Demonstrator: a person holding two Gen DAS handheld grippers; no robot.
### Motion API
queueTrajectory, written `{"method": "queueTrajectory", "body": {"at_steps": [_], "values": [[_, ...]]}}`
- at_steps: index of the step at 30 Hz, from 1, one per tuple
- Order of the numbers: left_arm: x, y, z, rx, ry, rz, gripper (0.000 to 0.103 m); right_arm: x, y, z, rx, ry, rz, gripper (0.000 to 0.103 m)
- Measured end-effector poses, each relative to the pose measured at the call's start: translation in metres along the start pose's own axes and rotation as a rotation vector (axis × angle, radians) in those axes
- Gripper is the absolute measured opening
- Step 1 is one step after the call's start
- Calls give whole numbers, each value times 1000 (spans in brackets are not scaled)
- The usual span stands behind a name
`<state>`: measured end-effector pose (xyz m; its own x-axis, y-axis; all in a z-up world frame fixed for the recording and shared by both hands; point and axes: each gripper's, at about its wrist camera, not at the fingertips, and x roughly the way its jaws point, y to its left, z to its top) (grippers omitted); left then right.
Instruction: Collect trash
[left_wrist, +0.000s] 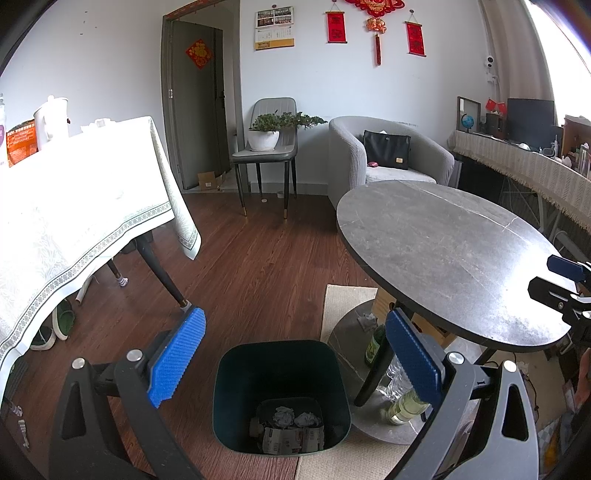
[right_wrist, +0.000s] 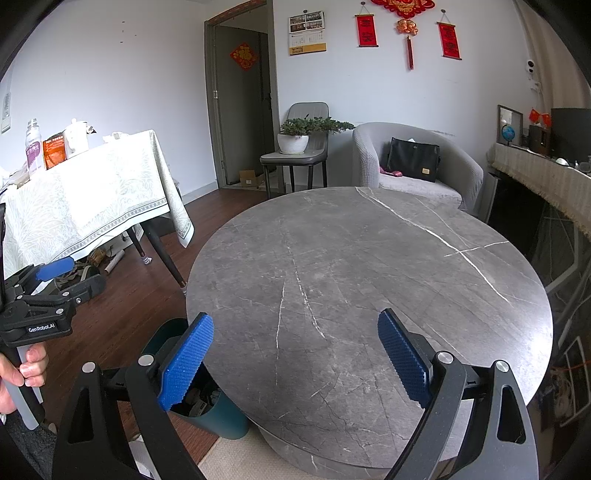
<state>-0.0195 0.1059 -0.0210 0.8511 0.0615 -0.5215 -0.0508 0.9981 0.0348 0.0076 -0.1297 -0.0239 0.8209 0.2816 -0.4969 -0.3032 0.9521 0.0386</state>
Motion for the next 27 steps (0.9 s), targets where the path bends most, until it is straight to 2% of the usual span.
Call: {"method": "queueTrajectory", "body": {"at_steps": [27], "values": [[1, 0, -1, -7, 9, -9, 100, 0, 0, 0, 0, 0, -1, 92]]}}
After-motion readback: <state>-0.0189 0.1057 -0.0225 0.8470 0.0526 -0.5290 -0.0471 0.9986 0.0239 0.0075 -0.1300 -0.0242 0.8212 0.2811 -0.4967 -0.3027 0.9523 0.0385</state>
